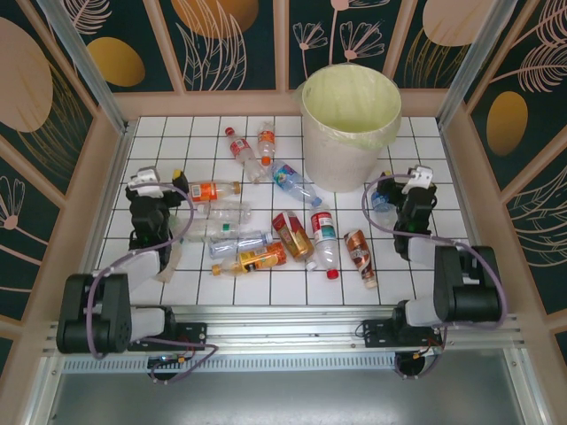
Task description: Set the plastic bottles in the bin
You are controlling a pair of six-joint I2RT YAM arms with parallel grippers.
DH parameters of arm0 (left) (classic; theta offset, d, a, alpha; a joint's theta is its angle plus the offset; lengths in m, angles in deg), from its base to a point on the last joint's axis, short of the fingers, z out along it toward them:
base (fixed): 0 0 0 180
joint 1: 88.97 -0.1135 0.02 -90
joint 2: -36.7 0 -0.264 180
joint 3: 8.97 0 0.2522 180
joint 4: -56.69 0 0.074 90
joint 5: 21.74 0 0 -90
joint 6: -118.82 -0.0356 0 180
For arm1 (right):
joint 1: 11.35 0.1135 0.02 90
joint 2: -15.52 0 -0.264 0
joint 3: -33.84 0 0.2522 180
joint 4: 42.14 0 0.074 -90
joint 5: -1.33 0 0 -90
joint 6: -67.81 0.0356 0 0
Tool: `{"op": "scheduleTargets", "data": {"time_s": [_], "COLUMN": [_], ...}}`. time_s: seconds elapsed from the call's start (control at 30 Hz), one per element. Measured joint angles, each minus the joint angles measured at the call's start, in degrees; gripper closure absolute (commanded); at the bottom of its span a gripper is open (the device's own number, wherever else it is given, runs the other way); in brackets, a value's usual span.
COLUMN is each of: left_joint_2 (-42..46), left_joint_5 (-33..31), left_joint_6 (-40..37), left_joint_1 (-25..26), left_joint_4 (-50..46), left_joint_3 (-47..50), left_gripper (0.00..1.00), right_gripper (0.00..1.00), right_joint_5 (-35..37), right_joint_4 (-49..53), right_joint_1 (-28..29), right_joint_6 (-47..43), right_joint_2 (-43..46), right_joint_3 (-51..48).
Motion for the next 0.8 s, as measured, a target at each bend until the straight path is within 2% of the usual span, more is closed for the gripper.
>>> {"op": "scheduleTargets", "data": {"time_s": [0.13, 0.33, 0.57, 0.8], "left_joint_2": [5.5, 12.5, 17.9, 17.9], "left_joint_5": [0.4, 7.6, 18.8, 31.6], "left_joint_6": [6.6, 16.9, 25.0, 31.2], "left_joint_1": [0.0, 0.0, 1.5, 6.2], "left_joint_4": [-10.2, -21.2, -31.6, -32.7], "left_joint_3": [-5.9, -6.3, -6.2, -6.2], "left_gripper": [0.01, 0.01, 0.01, 0.01], "right_gripper": [0.01, 0.01, 0.04, 0.08], "right_joint_5": [0.8, 5.2, 5.3, 3.5], "right_joint_4": [9.5, 25.4, 46.2, 63.0], "right_joint_1": [3.3, 11.2, 19.1, 27.6], "right_joint_6": [2.7, 12.5, 21.8, 25.0], "right_joint_2": [8.5, 18.5, 23.7, 23.1], "right_joint_3": [2.0, 2.8, 8.8, 19.0]}}
